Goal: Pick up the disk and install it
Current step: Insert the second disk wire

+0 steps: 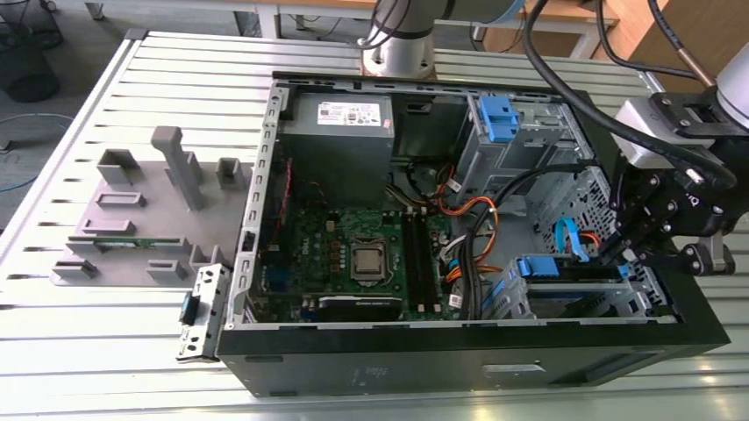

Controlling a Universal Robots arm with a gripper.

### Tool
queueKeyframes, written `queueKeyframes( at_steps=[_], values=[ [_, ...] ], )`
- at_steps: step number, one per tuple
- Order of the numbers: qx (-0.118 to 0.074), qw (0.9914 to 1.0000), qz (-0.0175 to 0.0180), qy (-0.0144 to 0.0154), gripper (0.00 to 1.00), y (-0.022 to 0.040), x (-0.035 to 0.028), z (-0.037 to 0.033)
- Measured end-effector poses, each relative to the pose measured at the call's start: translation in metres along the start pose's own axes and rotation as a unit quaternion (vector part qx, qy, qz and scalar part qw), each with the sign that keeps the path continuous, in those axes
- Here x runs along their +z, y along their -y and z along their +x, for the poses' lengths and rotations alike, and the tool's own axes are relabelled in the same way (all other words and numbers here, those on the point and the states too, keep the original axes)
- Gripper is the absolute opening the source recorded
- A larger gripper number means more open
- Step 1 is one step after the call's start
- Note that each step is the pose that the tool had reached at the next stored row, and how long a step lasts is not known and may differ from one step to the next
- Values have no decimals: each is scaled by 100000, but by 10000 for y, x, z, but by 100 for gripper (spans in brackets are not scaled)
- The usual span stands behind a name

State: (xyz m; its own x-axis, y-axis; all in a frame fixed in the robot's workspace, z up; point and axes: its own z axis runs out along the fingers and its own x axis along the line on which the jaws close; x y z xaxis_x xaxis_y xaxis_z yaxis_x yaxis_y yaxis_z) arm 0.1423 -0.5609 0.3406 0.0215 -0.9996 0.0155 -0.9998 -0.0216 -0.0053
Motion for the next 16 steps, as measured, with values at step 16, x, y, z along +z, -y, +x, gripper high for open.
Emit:
queueKeyframes(
  at_steps=[16],
  values=[
    [2,100000,2,-2,16,-25,1,-32]
  ],
)
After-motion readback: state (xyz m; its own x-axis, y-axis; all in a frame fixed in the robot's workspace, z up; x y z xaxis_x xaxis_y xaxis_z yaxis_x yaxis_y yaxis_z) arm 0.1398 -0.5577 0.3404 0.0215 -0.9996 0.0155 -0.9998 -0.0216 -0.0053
